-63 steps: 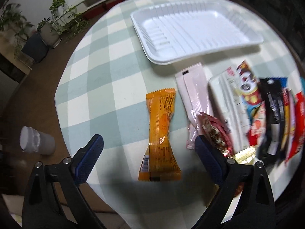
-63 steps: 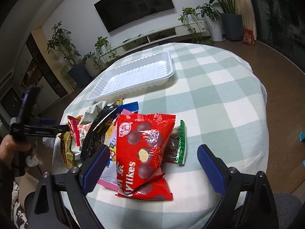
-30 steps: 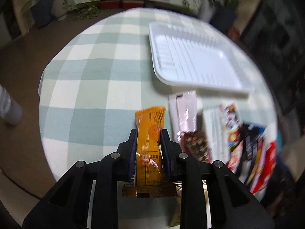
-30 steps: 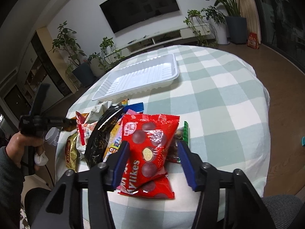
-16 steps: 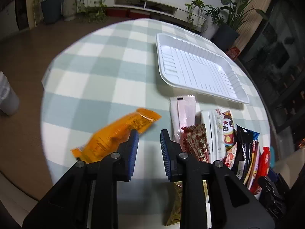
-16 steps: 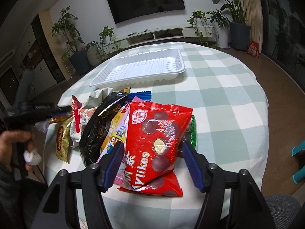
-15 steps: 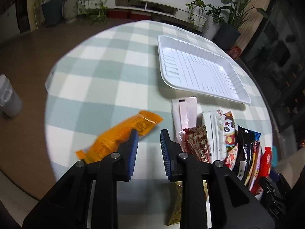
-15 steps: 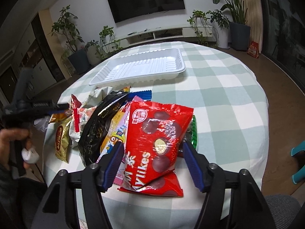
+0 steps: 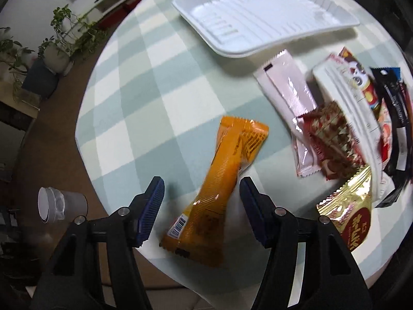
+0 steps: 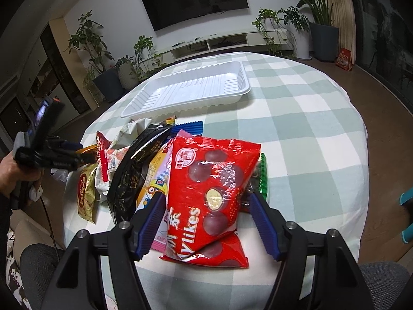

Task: Organize snacks

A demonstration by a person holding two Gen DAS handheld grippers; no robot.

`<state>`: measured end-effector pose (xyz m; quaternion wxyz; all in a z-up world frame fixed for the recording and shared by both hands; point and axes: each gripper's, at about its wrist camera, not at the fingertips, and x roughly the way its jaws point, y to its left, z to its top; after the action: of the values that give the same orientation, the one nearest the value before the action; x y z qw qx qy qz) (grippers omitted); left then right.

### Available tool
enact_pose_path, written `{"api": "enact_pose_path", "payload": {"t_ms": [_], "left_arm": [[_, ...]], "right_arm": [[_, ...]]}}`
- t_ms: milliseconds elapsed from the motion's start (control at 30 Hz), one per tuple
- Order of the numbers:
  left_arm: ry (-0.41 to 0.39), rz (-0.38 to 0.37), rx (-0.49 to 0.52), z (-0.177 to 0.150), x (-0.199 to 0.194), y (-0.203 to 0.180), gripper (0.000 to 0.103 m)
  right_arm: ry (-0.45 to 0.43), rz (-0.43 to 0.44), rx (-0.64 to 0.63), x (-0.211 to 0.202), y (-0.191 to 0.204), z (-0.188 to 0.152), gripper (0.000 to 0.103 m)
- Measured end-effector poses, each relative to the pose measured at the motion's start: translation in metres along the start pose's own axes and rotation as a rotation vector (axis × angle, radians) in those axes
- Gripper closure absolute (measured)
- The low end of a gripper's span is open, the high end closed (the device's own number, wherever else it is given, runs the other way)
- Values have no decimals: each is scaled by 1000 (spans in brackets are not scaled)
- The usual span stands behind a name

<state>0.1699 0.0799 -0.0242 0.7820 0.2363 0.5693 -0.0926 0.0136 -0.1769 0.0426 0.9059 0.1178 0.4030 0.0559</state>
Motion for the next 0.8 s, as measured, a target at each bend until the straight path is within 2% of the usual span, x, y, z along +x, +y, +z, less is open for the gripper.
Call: {"api": "enact_pose_path", "payload": {"t_ms": [67, 133, 167, 233, 333, 467, 600, 700, 800], "left_arm": [[5, 0, 24, 2, 0, -4, 54], [22, -26, 51, 7, 0, -10, 82], [31, -33, 76, 9, 0, -16, 86], [49, 26, 149, 10, 1, -29, 87], [58, 51, 161, 11, 1, -34, 87], [15, -35, 56, 3, -4, -24, 88], [-71, -113, -83, -8, -19, -15, 88], [-168, -186, -228, -17, -38, -5, 88], [-294, -297, -433, -31, -59, 11, 88]], "right_arm": [[7, 7, 10, 1, -1, 1, 33], [7, 12, 10, 2, -1, 1, 33], [5, 13, 9, 1, -1, 1, 33], [2, 18, 14, 0, -2, 1, 33], [1, 23, 24, 0, -5, 1, 33], [-5, 29, 27, -1, -6, 2, 33], [-15, 30, 26, -3, -7, 1, 33], [-20, 22, 13, -4, -5, 0, 33], [-24, 13, -1, -6, -2, -1, 33]]}}
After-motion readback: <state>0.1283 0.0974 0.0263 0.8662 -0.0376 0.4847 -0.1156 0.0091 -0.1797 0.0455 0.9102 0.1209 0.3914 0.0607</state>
